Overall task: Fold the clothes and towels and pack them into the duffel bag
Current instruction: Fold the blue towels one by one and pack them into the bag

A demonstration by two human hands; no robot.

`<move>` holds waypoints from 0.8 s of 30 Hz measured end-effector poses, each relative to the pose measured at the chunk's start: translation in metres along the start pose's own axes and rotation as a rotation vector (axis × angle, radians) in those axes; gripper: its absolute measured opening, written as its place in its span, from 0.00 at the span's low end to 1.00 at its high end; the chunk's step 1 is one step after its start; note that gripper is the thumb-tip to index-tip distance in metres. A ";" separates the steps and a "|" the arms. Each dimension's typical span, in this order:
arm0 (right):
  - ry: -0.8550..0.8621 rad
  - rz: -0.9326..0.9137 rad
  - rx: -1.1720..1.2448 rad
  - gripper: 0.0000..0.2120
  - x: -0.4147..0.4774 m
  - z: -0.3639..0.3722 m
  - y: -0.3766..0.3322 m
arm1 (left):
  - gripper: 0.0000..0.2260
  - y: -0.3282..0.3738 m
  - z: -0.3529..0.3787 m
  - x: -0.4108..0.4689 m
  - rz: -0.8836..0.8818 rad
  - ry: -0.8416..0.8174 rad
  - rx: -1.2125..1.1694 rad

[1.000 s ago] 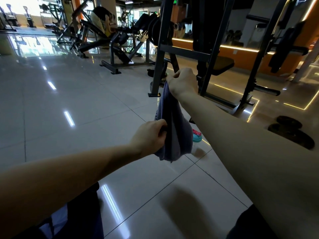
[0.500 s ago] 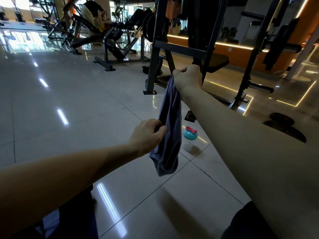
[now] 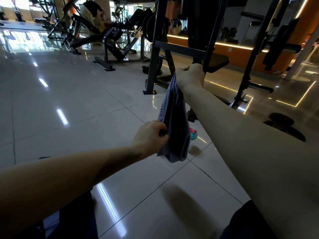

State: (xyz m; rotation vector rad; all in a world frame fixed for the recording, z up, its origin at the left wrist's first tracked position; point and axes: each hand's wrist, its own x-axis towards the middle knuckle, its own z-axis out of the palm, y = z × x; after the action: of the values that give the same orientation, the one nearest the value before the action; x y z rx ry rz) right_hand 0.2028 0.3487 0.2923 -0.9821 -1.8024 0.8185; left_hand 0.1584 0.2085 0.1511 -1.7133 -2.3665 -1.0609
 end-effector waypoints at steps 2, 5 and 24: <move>0.001 0.008 -0.003 0.11 0.001 -0.004 0.003 | 0.05 -0.004 -0.003 0.000 -0.008 0.015 0.013; 0.013 0.037 0.019 0.10 0.009 -0.013 0.013 | 0.04 -0.017 -0.013 0.001 -0.051 0.042 -0.003; -0.757 0.322 0.250 0.07 0.003 -0.048 0.076 | 0.12 -0.112 -0.141 0.042 -0.231 0.294 0.210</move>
State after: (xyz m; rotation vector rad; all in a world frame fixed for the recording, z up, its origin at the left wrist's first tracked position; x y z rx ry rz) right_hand 0.2670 0.3926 0.2476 -0.8645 -2.0979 1.7508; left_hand -0.0032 0.1497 0.2198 -1.1510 -2.4193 -0.9693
